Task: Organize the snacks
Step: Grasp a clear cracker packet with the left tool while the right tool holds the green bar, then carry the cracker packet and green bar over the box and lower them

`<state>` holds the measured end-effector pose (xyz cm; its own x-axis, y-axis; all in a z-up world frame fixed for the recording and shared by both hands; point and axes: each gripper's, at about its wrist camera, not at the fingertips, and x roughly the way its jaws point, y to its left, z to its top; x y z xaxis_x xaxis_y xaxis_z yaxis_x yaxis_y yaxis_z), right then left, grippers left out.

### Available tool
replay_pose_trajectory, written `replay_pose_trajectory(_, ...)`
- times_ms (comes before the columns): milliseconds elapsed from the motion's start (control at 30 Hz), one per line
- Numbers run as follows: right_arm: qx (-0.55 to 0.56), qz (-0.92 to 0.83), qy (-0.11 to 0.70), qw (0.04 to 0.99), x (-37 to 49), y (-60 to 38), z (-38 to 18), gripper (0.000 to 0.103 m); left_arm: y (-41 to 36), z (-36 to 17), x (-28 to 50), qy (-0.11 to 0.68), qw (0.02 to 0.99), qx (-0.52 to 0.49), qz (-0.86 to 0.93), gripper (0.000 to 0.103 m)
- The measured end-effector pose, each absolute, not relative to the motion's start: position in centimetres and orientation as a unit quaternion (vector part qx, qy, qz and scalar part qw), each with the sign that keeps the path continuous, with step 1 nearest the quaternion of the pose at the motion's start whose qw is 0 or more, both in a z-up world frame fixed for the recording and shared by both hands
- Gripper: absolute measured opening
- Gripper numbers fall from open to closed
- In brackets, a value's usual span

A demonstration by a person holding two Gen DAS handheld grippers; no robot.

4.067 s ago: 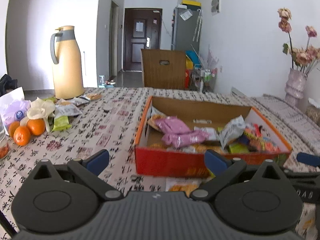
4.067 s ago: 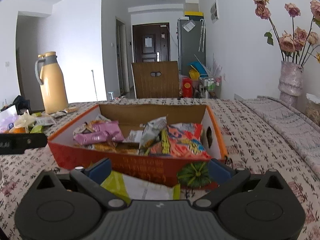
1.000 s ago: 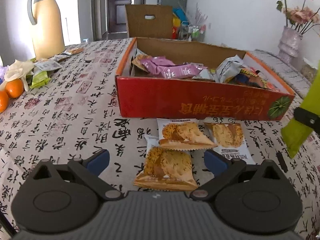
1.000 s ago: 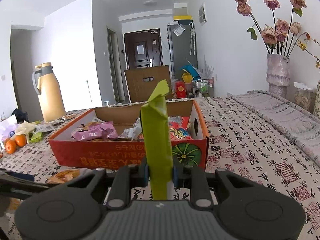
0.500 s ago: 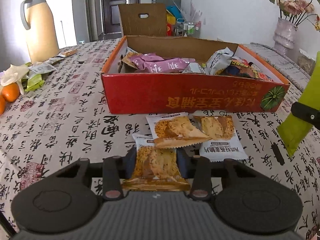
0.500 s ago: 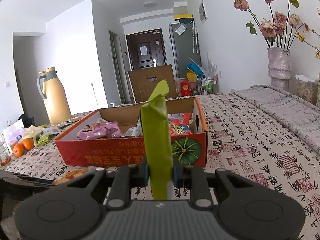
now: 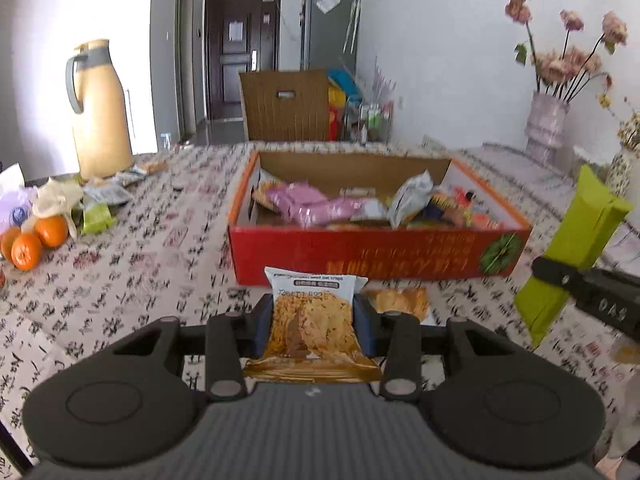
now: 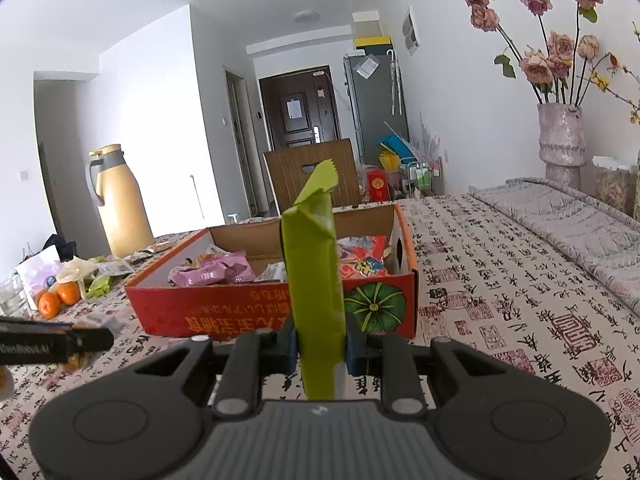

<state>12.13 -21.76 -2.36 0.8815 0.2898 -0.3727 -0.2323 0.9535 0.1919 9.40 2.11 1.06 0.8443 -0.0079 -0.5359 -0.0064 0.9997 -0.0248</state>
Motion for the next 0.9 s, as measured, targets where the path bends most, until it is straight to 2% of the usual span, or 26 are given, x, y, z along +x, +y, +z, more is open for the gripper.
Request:
replay_pose_trajectory(433,0.065,0.145,0.171,0.972,12.8,-20.6,0.1,0.021,1.0,4.1,11.1,0.235,0.972,-0.015,-0.013,0.042)
replay_pose_trajectory(900,0.055,0.169,0.146,0.973,17.8,-17.8,2.7,0.021,0.5,6.4,15.2,0.205,0.979,-0.011,-0.013,0.042)
